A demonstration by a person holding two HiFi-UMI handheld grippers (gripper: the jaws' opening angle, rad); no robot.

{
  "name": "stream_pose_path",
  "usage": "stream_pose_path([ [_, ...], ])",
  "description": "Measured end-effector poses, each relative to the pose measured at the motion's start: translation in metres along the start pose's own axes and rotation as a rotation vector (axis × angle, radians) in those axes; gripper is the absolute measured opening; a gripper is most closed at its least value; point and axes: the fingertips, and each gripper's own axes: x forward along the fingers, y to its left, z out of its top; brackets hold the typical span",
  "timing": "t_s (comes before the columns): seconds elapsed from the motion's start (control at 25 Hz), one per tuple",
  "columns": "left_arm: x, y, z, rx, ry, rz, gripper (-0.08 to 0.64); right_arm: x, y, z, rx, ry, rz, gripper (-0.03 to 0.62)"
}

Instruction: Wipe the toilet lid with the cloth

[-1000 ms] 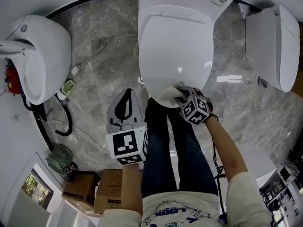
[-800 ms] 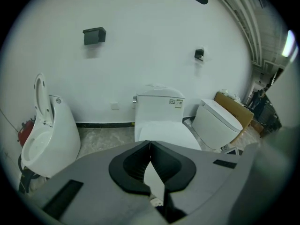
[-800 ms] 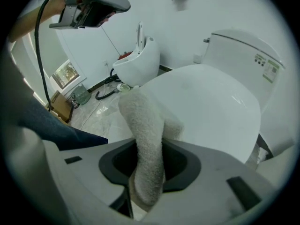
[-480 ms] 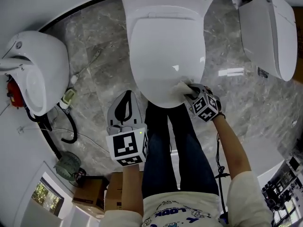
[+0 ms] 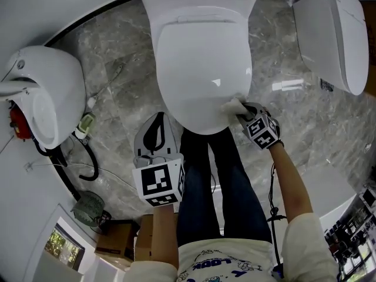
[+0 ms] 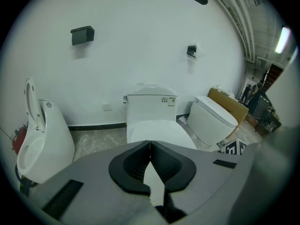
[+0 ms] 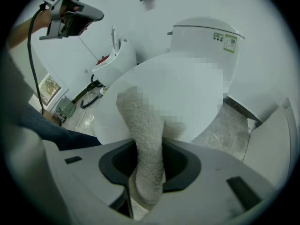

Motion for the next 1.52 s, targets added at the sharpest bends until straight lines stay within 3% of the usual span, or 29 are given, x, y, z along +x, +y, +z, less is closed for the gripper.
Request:
stream_pose_path([
  [0.32,-0.001,-0.001,0.000,0.001,0.002,0.003,0.005,0.001,-0.002,-0.001,0.043,-0.006,-0.011,0.119],
  [0.52,-0.016,0.000,0.012,-0.001,-0.015,0.015,0.005,-0.008,-0.001,0.001,0.177,0.006,-0.011,0.118],
  [0.72,-0.043,0.009,0.040,-0.016,-0.062,0.049,0.005,-0.053,-0.003,0.035,0.267,-0.088,-0.079,0.118],
  [1.0,-0.097,0.008,0.103,-0.033,-0.161,0.079,0.005,-0.164,-0.013,0.137,0.349,-0.354,-0.180,0.118],
  [1.32,-0.184,0.020,0.194,-0.092,-0.323,0.139,0.005,-0.331,-0.003,0.274,0.285,-0.664,-0.268,0.118],
  [1.52,-0.243,0.021,0.251,-0.119,-0.453,0.168,0.005,-0.429,0.013,0.337,0.257,-0.848,-0.300,0.118],
])
